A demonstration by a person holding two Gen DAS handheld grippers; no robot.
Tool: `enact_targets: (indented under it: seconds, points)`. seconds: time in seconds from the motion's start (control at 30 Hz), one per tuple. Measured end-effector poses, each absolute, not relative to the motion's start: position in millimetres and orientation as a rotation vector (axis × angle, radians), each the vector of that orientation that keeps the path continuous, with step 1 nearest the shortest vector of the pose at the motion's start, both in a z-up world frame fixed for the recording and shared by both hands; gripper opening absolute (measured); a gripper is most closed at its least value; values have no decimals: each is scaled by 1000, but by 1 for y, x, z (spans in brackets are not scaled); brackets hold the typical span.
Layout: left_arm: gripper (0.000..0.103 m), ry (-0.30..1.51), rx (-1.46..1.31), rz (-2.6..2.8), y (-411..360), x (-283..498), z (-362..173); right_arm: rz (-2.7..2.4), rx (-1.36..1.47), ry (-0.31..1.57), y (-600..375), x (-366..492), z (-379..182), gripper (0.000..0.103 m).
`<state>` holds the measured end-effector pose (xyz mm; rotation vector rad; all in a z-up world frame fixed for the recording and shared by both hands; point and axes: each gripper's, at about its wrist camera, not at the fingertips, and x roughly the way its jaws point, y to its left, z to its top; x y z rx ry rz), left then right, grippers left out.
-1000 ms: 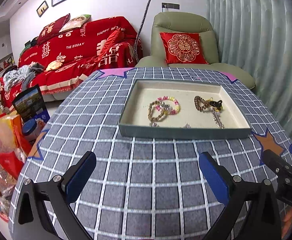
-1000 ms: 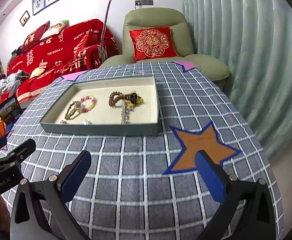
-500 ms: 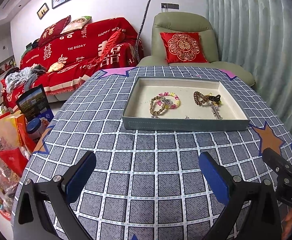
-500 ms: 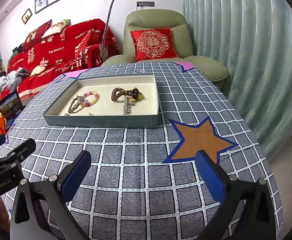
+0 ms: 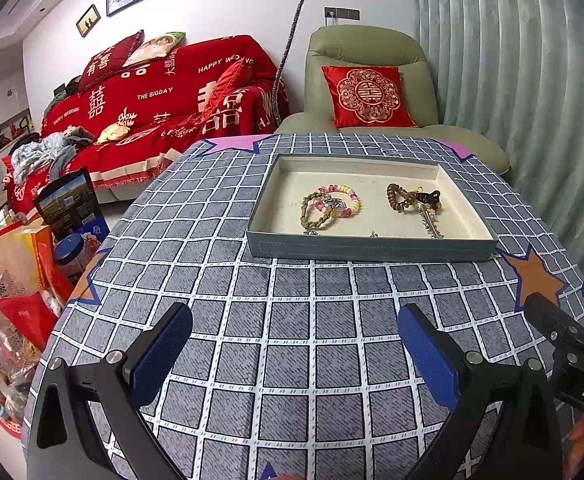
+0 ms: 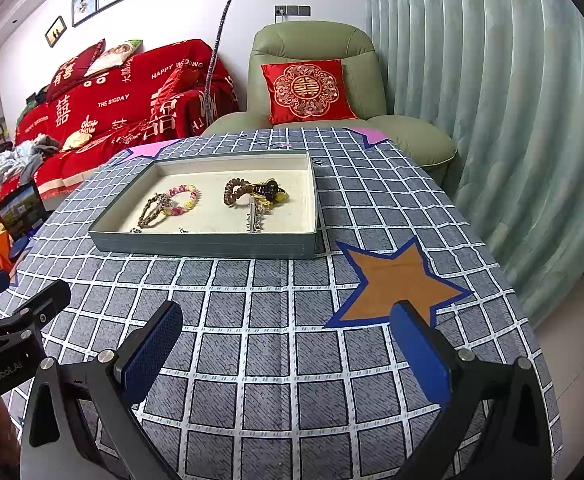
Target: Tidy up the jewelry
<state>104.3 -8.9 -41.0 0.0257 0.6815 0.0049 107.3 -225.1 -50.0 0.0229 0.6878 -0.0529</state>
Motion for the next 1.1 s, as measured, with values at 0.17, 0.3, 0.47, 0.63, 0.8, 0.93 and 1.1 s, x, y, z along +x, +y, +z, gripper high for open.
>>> enact_targets:
  seconds: [0.17,0.3,0.47,0.63,0.8,0.93,1.1]
  points:
    - [103,681,27,6,-9,104,-41,-51,24,685,-225,107,-48,103]
    - [103,682,30,8,-9,103,-40,-50,25,684,-225,106,-47,103]
    - [103,682,30,8,-9,103,-40,-48,24,682,-225,105,-45,103]
    - [103,681,28,8,-9,102,-40,-49,23,681,-224,104,-45,103]
    - [103,681,30,8,-9,102,-40,-48,24,682,-225,105,-45,103]
    - [103,681,29,8,-9,102,-40,-47,23,682,-223,104,-44,103]
    - [103,681,29,8,-9,103,-40,-46,26,681,-223,104,-43,103]
